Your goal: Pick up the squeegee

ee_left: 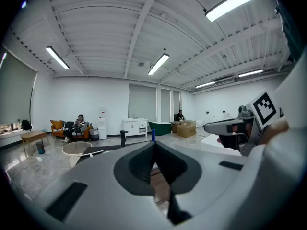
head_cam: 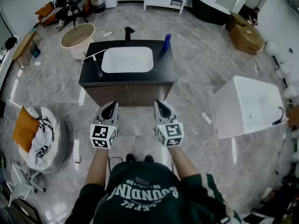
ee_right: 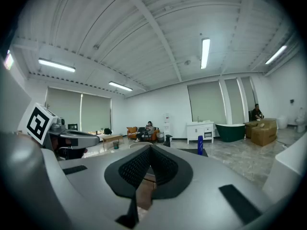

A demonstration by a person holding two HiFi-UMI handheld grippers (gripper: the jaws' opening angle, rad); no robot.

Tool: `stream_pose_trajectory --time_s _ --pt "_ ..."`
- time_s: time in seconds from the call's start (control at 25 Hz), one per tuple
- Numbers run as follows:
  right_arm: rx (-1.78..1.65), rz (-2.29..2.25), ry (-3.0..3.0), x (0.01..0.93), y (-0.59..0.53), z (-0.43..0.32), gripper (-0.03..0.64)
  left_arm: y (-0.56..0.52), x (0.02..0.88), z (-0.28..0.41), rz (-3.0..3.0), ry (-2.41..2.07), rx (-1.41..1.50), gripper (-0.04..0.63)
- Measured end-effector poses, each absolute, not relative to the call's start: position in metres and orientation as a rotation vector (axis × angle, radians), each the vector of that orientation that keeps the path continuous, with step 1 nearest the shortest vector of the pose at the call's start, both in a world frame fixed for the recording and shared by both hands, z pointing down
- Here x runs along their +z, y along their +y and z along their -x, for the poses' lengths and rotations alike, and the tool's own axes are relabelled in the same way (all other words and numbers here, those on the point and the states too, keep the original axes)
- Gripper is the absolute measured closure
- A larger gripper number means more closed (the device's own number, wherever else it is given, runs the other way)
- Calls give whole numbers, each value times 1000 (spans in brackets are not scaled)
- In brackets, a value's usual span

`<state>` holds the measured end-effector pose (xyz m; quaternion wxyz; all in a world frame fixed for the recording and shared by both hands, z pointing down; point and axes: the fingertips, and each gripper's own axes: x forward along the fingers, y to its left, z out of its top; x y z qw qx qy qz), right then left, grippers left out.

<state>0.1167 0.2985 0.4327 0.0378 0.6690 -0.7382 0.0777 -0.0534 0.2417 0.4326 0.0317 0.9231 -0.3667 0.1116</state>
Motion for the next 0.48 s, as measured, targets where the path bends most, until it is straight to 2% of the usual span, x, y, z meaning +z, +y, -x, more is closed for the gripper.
stream_pose_trajectory --time_s 0.48 --pt "257 -2024 -2255 446 313 -110 615 253 445 70 -2826 -1100 339 594"
